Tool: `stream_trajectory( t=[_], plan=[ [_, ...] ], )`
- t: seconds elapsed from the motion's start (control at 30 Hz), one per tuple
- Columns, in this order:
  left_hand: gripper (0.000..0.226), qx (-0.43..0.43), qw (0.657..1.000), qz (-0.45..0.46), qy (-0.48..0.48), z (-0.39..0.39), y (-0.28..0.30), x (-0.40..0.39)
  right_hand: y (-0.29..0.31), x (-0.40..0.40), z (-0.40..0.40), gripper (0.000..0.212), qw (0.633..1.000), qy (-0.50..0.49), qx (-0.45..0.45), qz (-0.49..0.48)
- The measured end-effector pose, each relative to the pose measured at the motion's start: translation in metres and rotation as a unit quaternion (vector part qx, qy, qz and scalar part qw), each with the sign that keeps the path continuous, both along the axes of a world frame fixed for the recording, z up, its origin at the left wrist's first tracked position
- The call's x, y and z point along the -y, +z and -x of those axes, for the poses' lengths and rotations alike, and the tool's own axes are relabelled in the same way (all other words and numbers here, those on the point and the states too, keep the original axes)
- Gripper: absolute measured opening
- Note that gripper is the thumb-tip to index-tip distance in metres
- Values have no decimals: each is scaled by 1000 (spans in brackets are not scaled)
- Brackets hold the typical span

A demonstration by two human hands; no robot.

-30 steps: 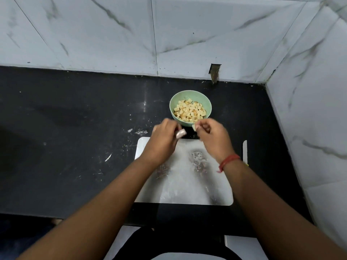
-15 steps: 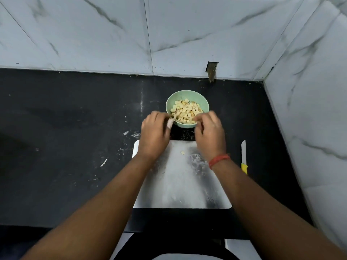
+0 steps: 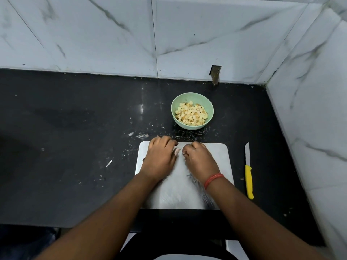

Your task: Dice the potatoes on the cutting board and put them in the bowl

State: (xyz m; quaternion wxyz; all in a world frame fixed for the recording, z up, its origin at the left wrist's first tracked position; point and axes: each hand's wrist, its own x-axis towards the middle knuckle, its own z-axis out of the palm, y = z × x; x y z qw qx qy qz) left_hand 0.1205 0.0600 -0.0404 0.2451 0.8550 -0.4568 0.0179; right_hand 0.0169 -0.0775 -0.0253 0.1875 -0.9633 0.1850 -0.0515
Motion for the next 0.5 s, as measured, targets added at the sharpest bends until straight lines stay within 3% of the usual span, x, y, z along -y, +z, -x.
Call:
stream_trajectory(
  t=[0.1, 0.27, 0.43, 0.5],
  plan=[
    [35, 3, 1000, 0, 9, -2, 3, 2, 11, 0, 2, 13, 998, -19, 40, -46],
    [37, -7, 1000, 2, 19, -9, 8, 7, 62, 24, -24, 13, 971, -85, 206, -87],
    [34, 8, 1000, 10, 14, -16, 5, 13, 84, 69, -67, 23, 991, -67, 111, -17],
    [34, 5, 1000, 10, 23, -20, 7, 14, 81, 69, -62, 24, 984, -102, 143, -10]
  ],
)
